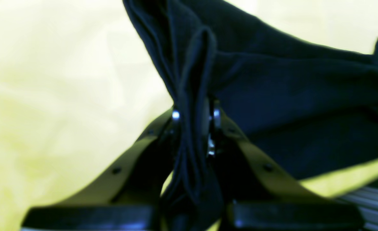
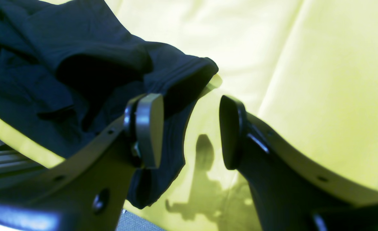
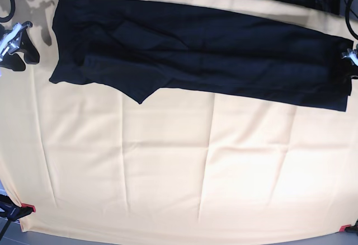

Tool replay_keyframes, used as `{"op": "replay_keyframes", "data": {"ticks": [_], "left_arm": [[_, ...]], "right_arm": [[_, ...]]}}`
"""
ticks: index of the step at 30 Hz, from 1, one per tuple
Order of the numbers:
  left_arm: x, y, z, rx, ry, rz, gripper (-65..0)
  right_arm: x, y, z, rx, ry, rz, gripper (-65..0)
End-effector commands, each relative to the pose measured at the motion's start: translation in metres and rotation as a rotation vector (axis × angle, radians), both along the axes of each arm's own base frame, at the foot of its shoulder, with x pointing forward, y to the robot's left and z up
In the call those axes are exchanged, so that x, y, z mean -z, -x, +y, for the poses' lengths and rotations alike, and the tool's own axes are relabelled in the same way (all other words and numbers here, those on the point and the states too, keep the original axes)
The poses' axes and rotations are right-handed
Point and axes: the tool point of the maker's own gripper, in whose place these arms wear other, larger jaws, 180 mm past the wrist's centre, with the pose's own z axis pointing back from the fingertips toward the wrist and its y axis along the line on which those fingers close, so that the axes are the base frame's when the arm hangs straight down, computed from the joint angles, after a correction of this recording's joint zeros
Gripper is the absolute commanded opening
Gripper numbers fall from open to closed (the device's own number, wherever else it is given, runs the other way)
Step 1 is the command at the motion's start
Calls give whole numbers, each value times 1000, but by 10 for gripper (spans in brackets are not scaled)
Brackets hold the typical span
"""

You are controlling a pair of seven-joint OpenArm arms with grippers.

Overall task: Fold the T-shirt properly
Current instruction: 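Pull the strip end away from the right gripper with the left gripper, then regrasp the strip end with the left gripper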

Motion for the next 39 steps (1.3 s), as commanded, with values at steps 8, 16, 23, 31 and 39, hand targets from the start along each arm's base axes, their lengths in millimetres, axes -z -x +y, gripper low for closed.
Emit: {"op": "replay_keyframes", "data": {"ticks": [8, 16, 23, 31, 39], "left_arm": [[-23, 5, -31, 151, 98, -62, -650], [-39, 7, -79, 272, 70, -136, -650], [-42, 22, -162, 486, 131, -231, -650], [-32, 28, -215, 530, 327, -253, -650], [-26, 24, -238, 496, 391, -277, -618]], "right_arm": [[-10, -4, 0, -13, 12, -33, -342], [-11, -5, 0, -13, 11, -36, -342], [-10, -4, 0, -28, 22, -38, -342], [-10, -4, 0, -28, 22, -38, -342], [-10, -4, 0, -28, 22, -39, -342]]}}
